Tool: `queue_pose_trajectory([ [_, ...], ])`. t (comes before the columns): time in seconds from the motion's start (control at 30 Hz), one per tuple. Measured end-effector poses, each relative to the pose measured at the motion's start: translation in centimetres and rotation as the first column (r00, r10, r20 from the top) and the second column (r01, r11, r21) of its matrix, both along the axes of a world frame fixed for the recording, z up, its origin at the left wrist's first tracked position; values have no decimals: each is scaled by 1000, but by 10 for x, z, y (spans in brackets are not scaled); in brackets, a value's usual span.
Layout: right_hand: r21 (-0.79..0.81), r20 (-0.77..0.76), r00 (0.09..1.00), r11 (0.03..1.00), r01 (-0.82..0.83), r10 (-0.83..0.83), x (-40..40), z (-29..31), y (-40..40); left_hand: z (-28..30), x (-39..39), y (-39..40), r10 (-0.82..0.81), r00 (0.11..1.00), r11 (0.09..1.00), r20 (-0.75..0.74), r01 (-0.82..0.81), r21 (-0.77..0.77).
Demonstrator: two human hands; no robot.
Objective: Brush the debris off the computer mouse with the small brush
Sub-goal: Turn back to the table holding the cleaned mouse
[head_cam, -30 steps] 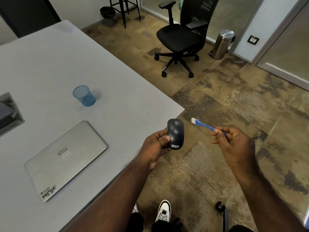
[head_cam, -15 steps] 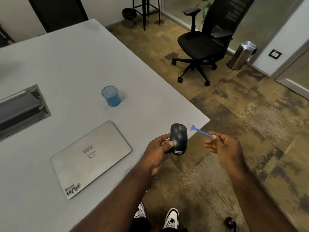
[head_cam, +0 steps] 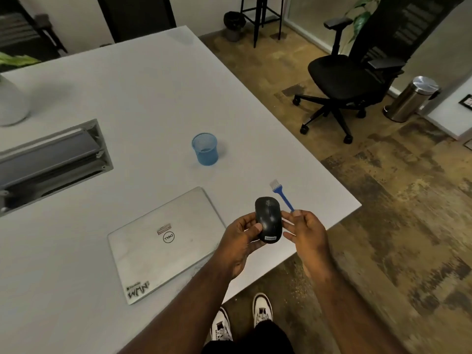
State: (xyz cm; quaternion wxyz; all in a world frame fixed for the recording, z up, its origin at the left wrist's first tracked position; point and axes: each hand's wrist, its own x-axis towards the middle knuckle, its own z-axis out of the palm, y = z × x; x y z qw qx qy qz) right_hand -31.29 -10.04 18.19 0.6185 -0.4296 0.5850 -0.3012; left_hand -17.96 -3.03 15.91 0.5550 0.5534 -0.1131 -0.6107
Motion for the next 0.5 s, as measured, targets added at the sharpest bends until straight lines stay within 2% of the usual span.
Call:
queue_pose_trajectory([
  [0.17,11,-45,997,998,-67,68,18,-20,-21,-11,8,-14,50,996,998,69,-53,45],
  [0.5,-8,-189,946,963,-268,262,34,-76,-76,-59,13,-56,125,964,954,236,-181,238],
])
